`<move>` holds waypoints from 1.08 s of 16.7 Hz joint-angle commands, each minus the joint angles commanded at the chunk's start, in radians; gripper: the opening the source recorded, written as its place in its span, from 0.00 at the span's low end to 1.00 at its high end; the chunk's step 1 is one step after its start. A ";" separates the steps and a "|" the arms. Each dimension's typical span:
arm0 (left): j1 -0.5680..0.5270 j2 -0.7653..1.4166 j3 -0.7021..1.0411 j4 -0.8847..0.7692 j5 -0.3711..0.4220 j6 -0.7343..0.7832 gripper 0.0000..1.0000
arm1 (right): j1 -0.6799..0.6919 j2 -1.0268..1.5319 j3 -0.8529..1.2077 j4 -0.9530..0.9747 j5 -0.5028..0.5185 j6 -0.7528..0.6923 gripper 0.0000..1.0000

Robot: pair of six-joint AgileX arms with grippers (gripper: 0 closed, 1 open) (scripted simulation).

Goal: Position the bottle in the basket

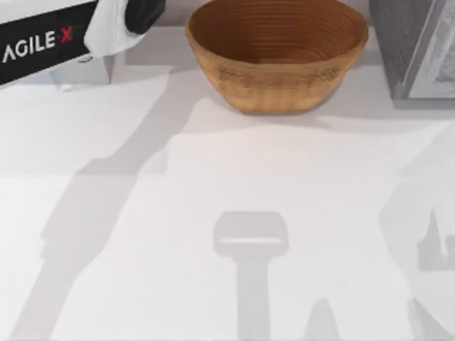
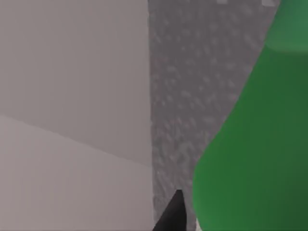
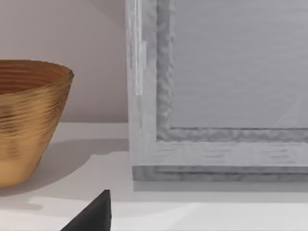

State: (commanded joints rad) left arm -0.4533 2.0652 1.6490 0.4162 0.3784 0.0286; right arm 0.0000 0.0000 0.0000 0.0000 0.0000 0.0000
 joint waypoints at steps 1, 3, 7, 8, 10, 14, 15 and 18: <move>0.003 0.004 0.015 -0.014 0.001 0.000 0.00 | 0.000 0.000 0.000 0.000 0.000 0.000 1.00; 0.004 0.005 0.019 -0.018 0.002 0.000 0.00 | 0.000 0.000 0.000 0.000 0.000 0.000 1.00; -0.003 0.003 0.019 -0.016 -0.001 0.002 0.00 | 0.000 0.000 0.000 0.000 0.000 0.000 1.00; -0.006 0.015 0.031 -0.014 -0.003 0.002 0.00 | 0.000 0.000 0.000 0.000 0.000 0.000 1.00; -0.011 0.062 0.081 -0.012 -0.011 0.000 0.00 | 0.000 0.000 0.000 0.000 0.000 0.000 1.00; -0.024 0.191 0.192 -0.006 -0.023 -0.001 0.00 | 0.000 0.000 0.000 0.000 0.000 0.000 1.00; -0.027 0.213 0.217 -0.005 -0.026 -0.002 0.00 | 0.000 0.000 0.000 0.000 0.000 0.000 1.00; -0.033 0.237 0.239 -0.004 -0.032 -0.002 0.00 | 0.000 0.000 0.000 0.000 0.000 0.000 1.00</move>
State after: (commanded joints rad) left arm -0.4861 2.3027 1.8879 0.4120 0.3469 0.0265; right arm 0.0000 0.0000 0.0000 0.0000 0.0000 0.0000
